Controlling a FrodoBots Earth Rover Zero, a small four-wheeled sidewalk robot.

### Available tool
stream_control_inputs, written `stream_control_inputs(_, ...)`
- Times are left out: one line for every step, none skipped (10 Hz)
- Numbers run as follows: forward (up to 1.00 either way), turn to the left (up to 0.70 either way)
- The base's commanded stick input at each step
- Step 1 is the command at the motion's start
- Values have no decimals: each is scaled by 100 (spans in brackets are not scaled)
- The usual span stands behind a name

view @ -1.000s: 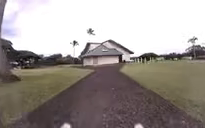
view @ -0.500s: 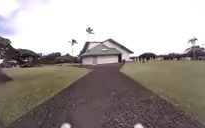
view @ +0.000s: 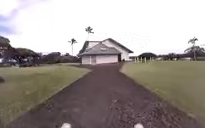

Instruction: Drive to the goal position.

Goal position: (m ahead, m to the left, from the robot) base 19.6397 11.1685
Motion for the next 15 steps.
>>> stream_control_inputs(70,0)
stream_control_inputs(70,0)
stream_control_inputs(70,0)
stream_control_inputs(70,0)
stream_control_inputs(70,0)
stream_control_inputs(70,0)
stream_control_inputs(70,0)
stream_control_inputs(70,0)
stream_control_inputs(70,0)
stream_control_inputs(70,0)
stream_control_inputs(70,0)
stream_control_inputs(70,11)
stream_control_inputs(70,8)
stream_control_inputs(70,-2)
stream_control_inputs(70,-27)
